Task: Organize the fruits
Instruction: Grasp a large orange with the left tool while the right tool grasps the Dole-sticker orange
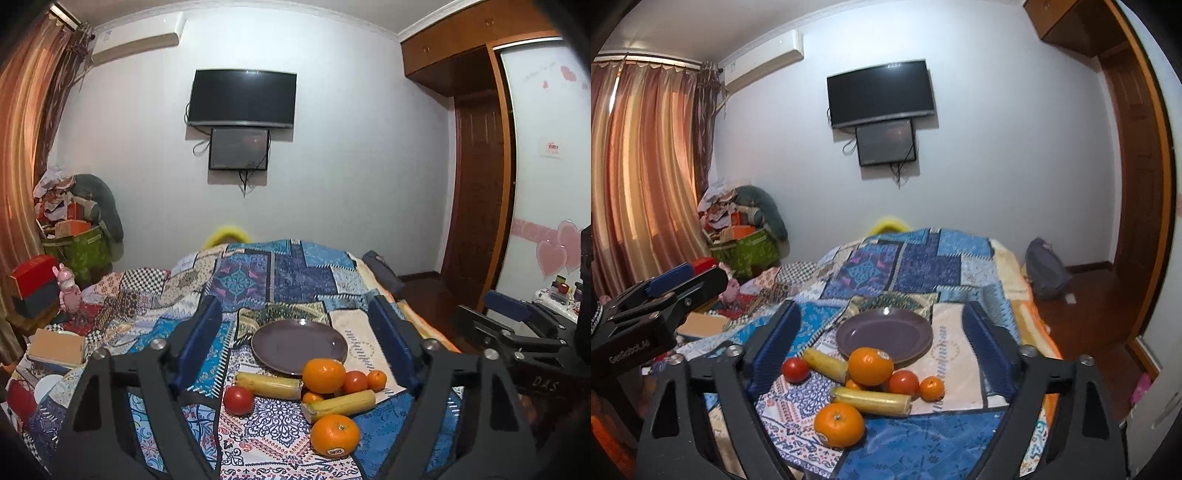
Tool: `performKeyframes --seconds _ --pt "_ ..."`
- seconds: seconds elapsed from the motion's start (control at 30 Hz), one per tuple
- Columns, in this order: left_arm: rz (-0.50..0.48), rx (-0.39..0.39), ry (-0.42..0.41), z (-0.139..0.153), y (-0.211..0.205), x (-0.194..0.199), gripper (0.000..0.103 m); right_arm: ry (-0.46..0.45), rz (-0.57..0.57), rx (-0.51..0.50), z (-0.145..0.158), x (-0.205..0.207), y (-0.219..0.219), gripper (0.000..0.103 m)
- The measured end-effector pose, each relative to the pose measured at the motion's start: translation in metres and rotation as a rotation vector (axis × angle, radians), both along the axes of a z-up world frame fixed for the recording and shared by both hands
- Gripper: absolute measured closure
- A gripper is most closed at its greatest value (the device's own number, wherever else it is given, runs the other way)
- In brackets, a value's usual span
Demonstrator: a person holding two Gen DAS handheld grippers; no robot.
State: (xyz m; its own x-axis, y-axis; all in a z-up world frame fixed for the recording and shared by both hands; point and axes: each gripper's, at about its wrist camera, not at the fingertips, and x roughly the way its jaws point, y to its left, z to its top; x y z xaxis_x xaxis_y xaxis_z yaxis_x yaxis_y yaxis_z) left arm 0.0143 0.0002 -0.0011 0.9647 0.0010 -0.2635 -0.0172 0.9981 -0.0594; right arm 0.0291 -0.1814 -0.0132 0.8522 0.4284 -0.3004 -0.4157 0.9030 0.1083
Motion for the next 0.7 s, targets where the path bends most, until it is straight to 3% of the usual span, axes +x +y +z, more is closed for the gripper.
performKeyframes --seconds 0.3,0.7 --pt "-0.010 -0.011 0.153 -0.034 0.013 0.042 0.044 0.134 0.061 -0.040 -0.030 0.032 0.010 0.043" --pt "-0.034 -0.063 0.392 -0.100 0.035 0.101 0.047 0.360 0.147 -0.087 -0.078 0.085 0.030 0.043"
